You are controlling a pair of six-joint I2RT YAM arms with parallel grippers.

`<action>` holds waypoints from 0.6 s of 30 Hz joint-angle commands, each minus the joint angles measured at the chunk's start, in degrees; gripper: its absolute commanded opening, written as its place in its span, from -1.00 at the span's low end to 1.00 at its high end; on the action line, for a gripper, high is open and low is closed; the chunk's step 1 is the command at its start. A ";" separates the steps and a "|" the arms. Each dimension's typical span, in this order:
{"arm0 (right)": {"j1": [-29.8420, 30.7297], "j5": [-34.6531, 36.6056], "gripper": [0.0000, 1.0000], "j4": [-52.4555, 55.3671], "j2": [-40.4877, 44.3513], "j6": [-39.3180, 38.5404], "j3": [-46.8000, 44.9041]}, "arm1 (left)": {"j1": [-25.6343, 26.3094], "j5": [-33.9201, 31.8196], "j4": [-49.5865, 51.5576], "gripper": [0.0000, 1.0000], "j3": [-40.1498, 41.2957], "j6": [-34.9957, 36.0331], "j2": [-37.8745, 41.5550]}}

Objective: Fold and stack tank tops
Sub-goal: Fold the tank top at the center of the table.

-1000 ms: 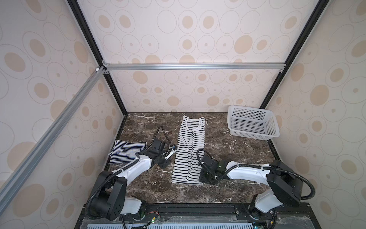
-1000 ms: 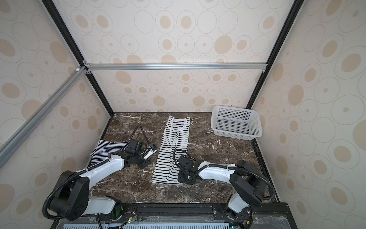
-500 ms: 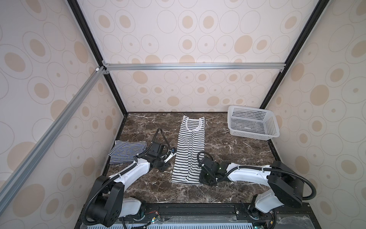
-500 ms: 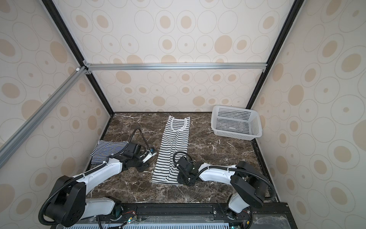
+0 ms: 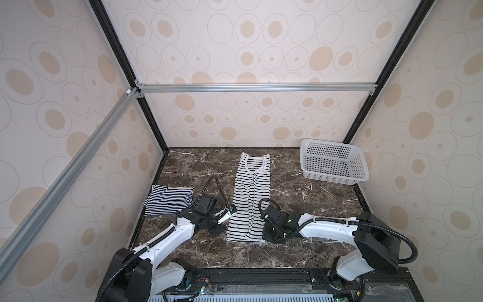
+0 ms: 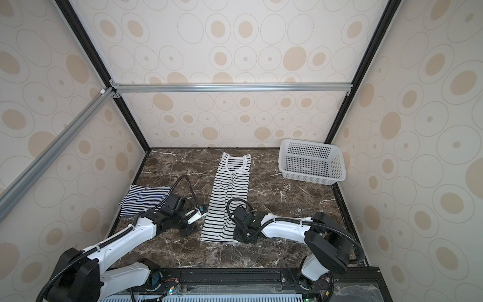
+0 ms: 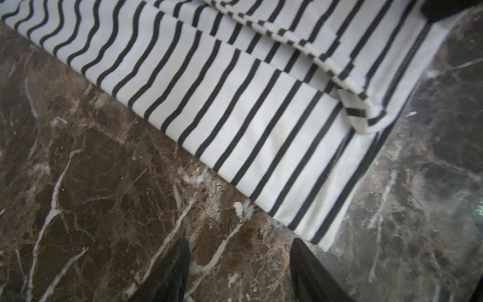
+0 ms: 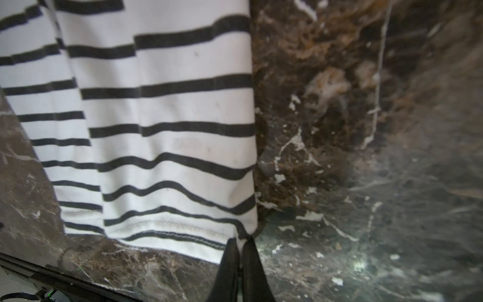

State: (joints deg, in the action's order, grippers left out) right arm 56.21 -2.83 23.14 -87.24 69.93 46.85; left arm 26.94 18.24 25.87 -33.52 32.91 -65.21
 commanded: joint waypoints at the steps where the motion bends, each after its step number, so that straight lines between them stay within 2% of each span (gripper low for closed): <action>1: -0.45 2.83 -0.87 3.58 2.88 -1.46 2.10 | 2.96 2.06 2.96 0.25 0.20 2.95 0.79; 8: -2.54 2.17 -0.87 3.48 2.99 -2.87 3.72 | 10.60 0.21 0.42 0.22 0.56 2.85 -2.16; 13: -3.87 2.39 -0.86 2.20 2.72 -3.41 5.35 | 12.03 2.61 -0.35 0.21 0.45 2.86 -4.71; 18: -5.88 0.94 -0.86 0.67 1.55 -3.57 5.84 | 13.35 2.07 -1.38 0.23 1.22 3.27 -5.96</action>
State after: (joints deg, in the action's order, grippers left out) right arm 51.31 -1.78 23.86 -84.64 66.48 51.48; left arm 39.46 19.53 25.17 -32.58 34.30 -70.48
